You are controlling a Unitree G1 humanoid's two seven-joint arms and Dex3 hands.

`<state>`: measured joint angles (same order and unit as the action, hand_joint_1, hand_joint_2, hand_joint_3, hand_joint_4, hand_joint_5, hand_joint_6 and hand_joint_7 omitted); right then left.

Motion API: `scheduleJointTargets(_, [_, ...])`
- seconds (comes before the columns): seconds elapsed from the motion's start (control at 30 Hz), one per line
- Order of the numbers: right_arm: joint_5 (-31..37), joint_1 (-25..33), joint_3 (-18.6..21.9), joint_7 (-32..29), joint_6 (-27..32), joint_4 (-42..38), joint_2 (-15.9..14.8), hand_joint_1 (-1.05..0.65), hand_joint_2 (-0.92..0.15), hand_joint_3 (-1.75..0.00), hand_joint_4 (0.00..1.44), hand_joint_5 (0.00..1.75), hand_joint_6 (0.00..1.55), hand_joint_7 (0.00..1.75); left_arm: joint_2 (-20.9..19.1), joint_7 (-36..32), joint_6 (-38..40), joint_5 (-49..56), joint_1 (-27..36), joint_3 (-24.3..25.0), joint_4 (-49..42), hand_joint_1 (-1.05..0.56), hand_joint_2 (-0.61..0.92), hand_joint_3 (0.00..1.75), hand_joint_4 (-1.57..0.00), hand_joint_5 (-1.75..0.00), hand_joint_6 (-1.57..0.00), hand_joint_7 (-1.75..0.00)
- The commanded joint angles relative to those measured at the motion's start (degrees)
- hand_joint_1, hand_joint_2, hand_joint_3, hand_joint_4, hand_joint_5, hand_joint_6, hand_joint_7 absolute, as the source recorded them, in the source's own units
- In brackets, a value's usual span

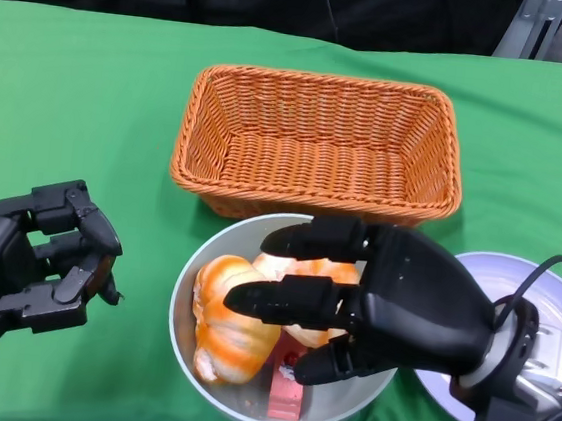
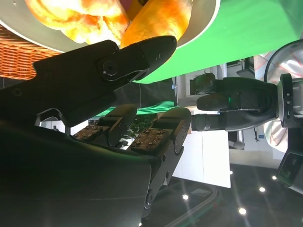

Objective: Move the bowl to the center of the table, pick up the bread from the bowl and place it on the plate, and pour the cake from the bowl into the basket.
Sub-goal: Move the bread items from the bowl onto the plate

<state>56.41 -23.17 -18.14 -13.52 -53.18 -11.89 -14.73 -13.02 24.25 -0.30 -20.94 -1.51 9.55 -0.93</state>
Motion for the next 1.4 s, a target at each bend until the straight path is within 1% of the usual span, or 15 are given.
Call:
scheduleJointTargets(0.03, [2.7,-2.4,-2.4,-5.1,0.4,-2.2,-1.3,-0.77,-0.84,0.0,0.69,0.16,0.68,0.0,-1.6,0.8,1.0,-0.3,-0.6,0.8,0.8,-0.01,0.51,1.1,-0.82,-1.59,-0.92,-1.23])
scheduleJointTargets(0.2, [5.9,-5.2,-6.8,-10.7,1.1,-6.0,-1.7,-0.75,-0.84,0.0,0.68,0.12,0.65,0.0,-2.2,1.2,1.8,-0.4,-0.9,1.4,0.6,-0.01,0.49,1.14,-0.83,-1.58,-0.92,-1.24])
scheduleJointTargets(0.3, [7.9,-6.7,-9.4,-13.0,2.3,-7.4,-1.9,-0.74,-0.85,-0.01,0.65,0.1,0.62,0.0,-2.0,1.5,2.8,-1.4,-1.0,1.8,0.8,-0.03,0.52,1.09,-0.83,-1.57,-0.9,-1.26])
scheduleJointTargets(0.33, [8.6,-7.3,-10.4,-13.8,2.7,-8.0,-1.8,-0.73,-0.85,-0.01,0.65,0.09,0.62,0.0,-2.0,1.2,2.8,-1.1,-1.0,1.8,1.0,-0.04,0.53,1.07,-0.82,-1.59,-0.9,-1.27])
scheduleJointTargets(0.43, [10.1,-8.7,-13.0,-16.5,4.2,-9.9,-1.3,-0.74,-0.86,-0.01,0.65,0.08,0.61,0.0,-1.9,0.7,2.2,-0.1,-1.0,1.9,1.1,-0.05,0.52,1.07,-0.77,-1.72,-0.88,-1.34])
scheduleJointTargets(0.5, [10.8,-9.3,-14.4,-18.3,5.3,-10.8,-1.1,-0.75,-0.85,0.0,0.65,0.08,0.61,0.0,-1.9,0.7,2.3,-0.2,-1.1,2.2,1.0,-0.06,0.51,1.06,-0.77,-1.73,-0.87,-1.35])
scheduleJointTargets(0.53, [11.4,-9.5,-15.3,-19.5,6.3,-11.4,-0.8,-0.75,-0.85,0.0,0.65,0.08,0.61,0.0,-1.9,0.2,2.8,-0.5,-1.1,2.8,1.3,-0.06,0.51,1.06,-0.77,-1.73,-0.87,-1.35])
scheduleJointTargets(0.57, [12.2,-9.8,-16.3,-20.9,7.2,-12.0,-0.4,-0.76,-0.83,0.0,0.65,0.08,0.61,0.0,-1.9,-0.1,3.2,-1.0,-1.1,3.5,1.7,-0.05,0.54,1.05,-0.78,-1.68,-0.87,-1.33])
scheduleJointTargets(0.63, [13.5,-10.5,-18.2,-23.3,8.9,-13.5,0.2,-0.76,-0.82,0.0,0.65,0.07,0.61,0.0,-1.8,-0.6,4.2,-2.0,-1.0,4.7,2.6,-0.06,0.57,1.05,-0.78,-1.63,-0.85,-1.31])
scheduleJointTargets(0.73, [14.9,-11.5,-20.9,-26.4,11.2,-15.7,1.0,-0.75,-0.81,0.0,0.66,0.07,0.62,0.01,-1.8,-0.6,5.2,-3.2,-1.0,5.7,3.5,-0.06,0.62,1.02,-0.77,-1.62,-0.84,-1.32])
scheduleJointTargets(0.9, [16.9,-13.9,-25.3,-31.0,14.8,-20.4,2.5,-0.74,-0.78,0.0,0.68,0.07,0.64,0.01,-2.0,-0.2,5.4,-3.1,-0.8,6.1,4.2,-0.06,0.6,1.02,-0.78,-1.64,-0.83,-1.35])
scheduleJointTargets(1.1, [16.9,-16.3,-28.7,-33.4,16.9,-24.4,3.4,-0.73,-0.78,0.0,0.69,0.06,0.65,0.01,-2.1,-0.1,6.1,-3.8,-0.7,7.0,5.0,-0.05,0.58,1.04,-0.82,-1.6,-0.84,-1.34])
scheduleJointTargets(1.2, [17.3,-17.4,-30.6,-34.1,18.4,-27.5,4.6,-0.69,-0.81,-0.01,0.72,0.08,0.68,0.02,-1.9,-0.7,7.0,-4.6,-0.2,7.7,6.5,-0.05,0.58,1.08,-0.79,-1.65,-0.83,-1.36])
scheduleJointTargets(1.3, [17.3,-18.3,-32.5,-36.1,19.3,-30.3,5.5,-0.61,-0.81,0.0,0.76,0.1,0.8,0.06,-1.8,-0.5,7.1,-4.6,0.0,7.6,6.4,-0.05,0.58,1.07,-0.78,-1.68,-0.83,-1.36])
scheduleJointTargets(1.4, [17.9,-19.4,-34.7,-34.8,20.7,-32.1,5.7,-0.5,-0.83,-0.01,0.78,0.09,0.84,0.04,-1.8,-0.9,7.5,-4.4,0.2,7.5,6.9,-0.05,0.57,1.07,-0.77,-1.7,-0.83,-1.37])
